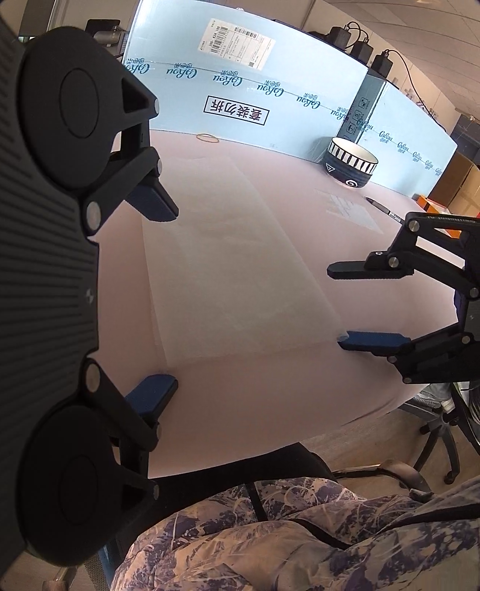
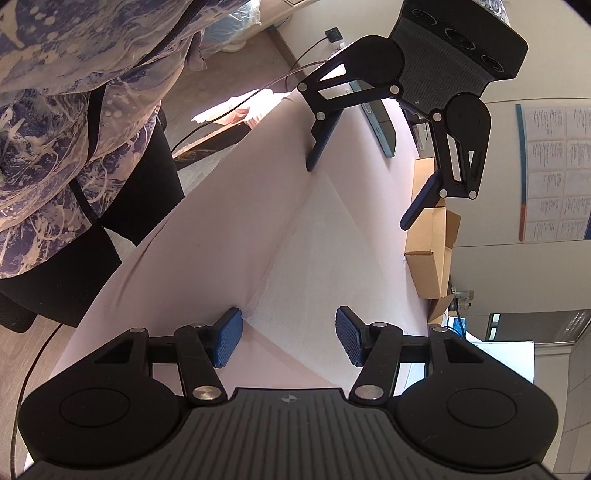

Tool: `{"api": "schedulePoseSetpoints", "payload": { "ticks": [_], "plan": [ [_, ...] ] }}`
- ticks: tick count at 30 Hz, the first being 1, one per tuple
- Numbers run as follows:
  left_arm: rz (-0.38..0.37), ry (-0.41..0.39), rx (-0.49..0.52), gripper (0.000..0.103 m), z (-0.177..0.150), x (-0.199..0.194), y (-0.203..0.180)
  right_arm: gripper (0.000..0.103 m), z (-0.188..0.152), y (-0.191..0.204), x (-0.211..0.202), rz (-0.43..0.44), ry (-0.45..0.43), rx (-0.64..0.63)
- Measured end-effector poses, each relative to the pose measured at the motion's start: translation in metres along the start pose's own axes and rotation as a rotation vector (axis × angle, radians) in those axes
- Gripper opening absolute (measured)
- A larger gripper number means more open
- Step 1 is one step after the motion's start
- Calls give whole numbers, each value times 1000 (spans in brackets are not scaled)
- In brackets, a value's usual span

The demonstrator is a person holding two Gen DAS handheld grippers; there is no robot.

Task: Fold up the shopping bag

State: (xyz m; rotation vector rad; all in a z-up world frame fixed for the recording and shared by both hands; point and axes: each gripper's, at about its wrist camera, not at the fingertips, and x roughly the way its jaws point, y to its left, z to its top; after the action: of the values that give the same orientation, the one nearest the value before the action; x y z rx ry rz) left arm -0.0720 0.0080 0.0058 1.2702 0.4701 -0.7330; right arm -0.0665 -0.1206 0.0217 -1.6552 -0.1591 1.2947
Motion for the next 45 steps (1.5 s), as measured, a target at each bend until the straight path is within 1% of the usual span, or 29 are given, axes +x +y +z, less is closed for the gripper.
{"api": "schedulePoseSetpoints", "payload": {
  "ticks": [4,6,7,8,10,11,12,14,15,17,18,19,21,23,25,27,29,31,35,38,40,41,43,44,45],
  "plan": [
    [24,-19,48,95,0,-3,-7,50,2,7,0,-32,3,-16],
    [34,-27,61,95,-1,-4,-9,41,3,12,1,-39,8,-22],
    [38,-30,65,94,-1,-4,-10,32,4,15,1,-40,12,-21],
    [42,-33,69,94,-2,-5,-11,28,4,18,1,-43,14,-23],
    [38,-33,60,92,-2,-5,-10,12,4,29,2,-56,19,-50],
    [28,-32,55,90,-2,-5,-9,8,4,34,4,-64,24,-59],
    [17,-30,50,86,-2,-5,-8,3,4,38,6,-73,30,-68],
    [-9,-22,41,82,0,-4,-5,3,5,39,8,-96,36,-48],
    [-21,-15,31,79,1,-4,-3,3,5,40,9,-108,39,-37],
    [-63,2,-7,71,2,-3,3,3,7,34,10,-106,45,27],
    [-84,10,-25,65,3,-3,5,3,8,31,11,-104,48,60],
    [-102,10,-37,63,3,-3,8,3,9,28,11,-103,51,93],
    [-120,9,-62,64,2,-4,11,3,10,17,10,-96,49,192],
    [-106,0,-94,64,1,-7,13,3,9,4,8,-85,40,301],
    [-94,-22,-89,64,3,-12,10,3,5,-10,5,-86,35,403],
    [-110,-34,-59,64,7,-15,6,3,1,-22,3,-93,26,476],
    [-104,-36,-33,65,8,-15,4,3,-2,-31,-1,-108,17,529],
    [-106,-28,-53,65,8,-13,7,3,-5,-36,-3,-121,12,550],
    [-111,-37,-83,65,10,-10,10,3,-10,-44,-7,-139,-11,598],
    [-142,-17,-128,60,12,-5,17,3,-11,-46,-8,-147,-19,609],
    [-165,-18,-182,45,12,-4,25,3,-12,-46,-7,-151,-21,610],
    [-184,-17,-224,40,10,-3,29,3,-12,-47,-7,-152,-23,614],
    [-280,-15,-323,6,4,3,40,3,-13,-48,-6,-153,-30,625],
    [-325,-23,-365,3,-1,7,44,3,-14,-48,-6,-150,-34,633],
    [-369,-31,-408,3,-6,11,48,3,-15,-48,-6,-146,-39,642]
  ]
}}
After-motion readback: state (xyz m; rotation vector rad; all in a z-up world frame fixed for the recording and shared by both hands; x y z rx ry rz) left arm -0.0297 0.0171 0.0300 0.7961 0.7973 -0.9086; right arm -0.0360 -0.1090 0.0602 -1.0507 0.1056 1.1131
